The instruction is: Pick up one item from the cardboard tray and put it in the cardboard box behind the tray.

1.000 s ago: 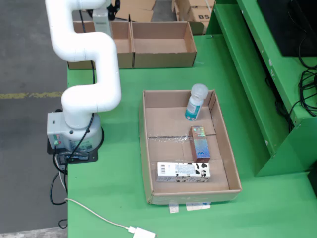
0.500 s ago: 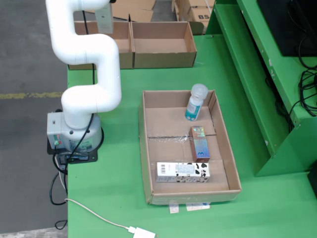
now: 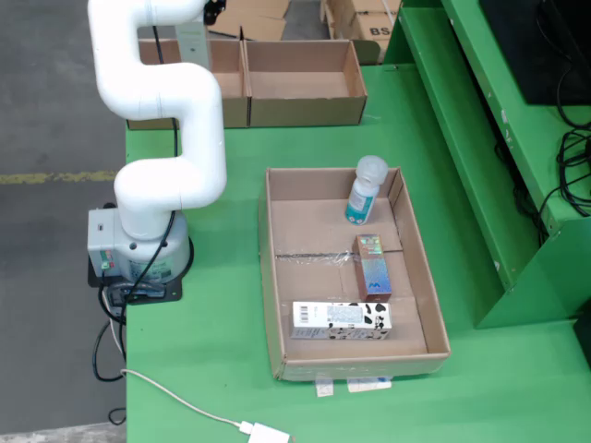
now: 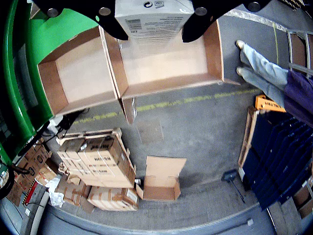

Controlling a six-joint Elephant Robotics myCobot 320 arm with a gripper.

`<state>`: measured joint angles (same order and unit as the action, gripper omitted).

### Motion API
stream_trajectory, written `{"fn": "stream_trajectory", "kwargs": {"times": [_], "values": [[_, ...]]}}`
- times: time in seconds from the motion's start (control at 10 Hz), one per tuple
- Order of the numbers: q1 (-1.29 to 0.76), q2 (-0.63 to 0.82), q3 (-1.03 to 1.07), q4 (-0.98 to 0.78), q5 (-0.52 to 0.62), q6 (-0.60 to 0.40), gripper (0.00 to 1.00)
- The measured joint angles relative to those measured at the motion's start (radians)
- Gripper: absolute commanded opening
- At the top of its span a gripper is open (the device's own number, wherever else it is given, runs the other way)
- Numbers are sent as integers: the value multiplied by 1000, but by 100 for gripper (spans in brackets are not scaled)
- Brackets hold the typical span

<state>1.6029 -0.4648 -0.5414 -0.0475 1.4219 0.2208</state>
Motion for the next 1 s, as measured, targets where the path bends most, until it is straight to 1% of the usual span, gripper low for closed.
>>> {"fn": "stream_trajectory", "kwargs": {"times": [0.6, 1.0], "values": [[0, 0, -261, 5, 0, -5, 0], [0, 0, -261, 5, 0, 0, 0]]}}
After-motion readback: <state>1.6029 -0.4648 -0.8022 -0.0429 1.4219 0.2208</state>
